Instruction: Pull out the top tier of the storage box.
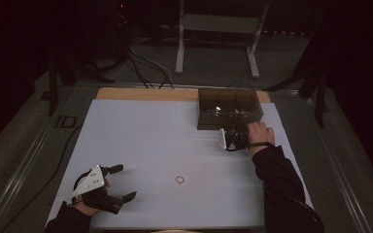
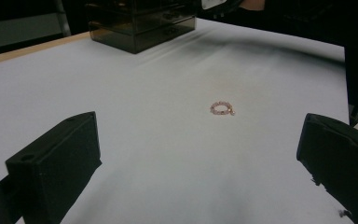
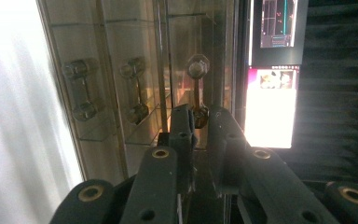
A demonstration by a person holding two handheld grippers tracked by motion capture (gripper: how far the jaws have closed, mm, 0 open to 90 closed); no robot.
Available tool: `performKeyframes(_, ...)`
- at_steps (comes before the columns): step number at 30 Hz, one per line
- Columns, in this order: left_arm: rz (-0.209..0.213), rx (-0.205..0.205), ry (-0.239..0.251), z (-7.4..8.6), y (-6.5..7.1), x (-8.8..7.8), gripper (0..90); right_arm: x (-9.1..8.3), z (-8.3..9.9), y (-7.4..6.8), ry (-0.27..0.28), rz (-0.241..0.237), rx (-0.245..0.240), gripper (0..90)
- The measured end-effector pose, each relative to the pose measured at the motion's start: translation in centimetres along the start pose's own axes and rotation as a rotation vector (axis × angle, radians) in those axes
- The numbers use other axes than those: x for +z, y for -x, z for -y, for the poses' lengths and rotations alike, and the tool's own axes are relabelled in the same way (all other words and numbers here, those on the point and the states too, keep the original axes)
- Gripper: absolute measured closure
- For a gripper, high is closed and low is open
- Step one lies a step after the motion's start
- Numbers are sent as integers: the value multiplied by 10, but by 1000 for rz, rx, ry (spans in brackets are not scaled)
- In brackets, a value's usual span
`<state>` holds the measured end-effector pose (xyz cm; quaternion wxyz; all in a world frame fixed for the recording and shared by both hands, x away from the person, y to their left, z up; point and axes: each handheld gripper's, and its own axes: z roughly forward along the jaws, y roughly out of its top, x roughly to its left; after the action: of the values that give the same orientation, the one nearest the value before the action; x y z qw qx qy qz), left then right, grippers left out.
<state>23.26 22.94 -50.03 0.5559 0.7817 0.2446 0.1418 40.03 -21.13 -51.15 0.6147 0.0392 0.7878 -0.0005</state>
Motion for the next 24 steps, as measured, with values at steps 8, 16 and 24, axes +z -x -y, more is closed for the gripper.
performKeyframes(8, 2, -1, 0, 0, 0, 0, 10, -7, 3, 1, 10, -13, 9, 807)
performKeyframes(16, 1, 0, 1, 0, 0, 0, 10, -14, 5, -2, 19, -18, 14, 807)
performKeyframes(24, -1, 0, 1, 0, 0, 0, 10, -22, 7, -3, 29, -19, 8, 807)
